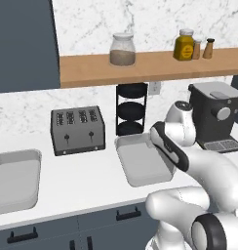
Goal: Place one bell pepper and one fish in each tupperware on the nearby counter, to pack two identical lunches.
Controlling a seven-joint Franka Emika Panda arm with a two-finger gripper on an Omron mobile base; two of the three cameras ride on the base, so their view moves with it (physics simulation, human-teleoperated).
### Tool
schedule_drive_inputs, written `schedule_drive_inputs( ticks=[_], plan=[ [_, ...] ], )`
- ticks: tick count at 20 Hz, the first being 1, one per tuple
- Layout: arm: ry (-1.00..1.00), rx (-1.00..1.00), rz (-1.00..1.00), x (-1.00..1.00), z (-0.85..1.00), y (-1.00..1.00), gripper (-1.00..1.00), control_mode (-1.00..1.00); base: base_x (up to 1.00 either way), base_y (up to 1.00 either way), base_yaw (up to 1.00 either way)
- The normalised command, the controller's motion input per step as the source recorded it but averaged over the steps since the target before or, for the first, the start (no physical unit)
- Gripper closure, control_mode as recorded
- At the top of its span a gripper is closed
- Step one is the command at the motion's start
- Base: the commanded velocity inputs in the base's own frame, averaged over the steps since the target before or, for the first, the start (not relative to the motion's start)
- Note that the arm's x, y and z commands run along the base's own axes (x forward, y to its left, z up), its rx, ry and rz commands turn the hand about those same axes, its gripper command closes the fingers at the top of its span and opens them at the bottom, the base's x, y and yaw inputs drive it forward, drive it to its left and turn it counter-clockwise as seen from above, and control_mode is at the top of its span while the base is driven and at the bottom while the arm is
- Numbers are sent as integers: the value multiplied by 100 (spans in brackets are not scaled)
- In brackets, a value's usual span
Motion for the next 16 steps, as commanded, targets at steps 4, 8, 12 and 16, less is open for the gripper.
schedule_drive_inputs(
  ticks=[4,8,12,16],
  plan=[
    [0,4,0,97,-32,22,100,-100,0,0,0],
    [12,-6,0,57,1,14,100,-100,0,0,0],
    [7,-1,0,0,-1,0,100,-100,0,0,0],
    [6,0,-3,0,-35,-7,100,-100,0,0,0]
  ],
)
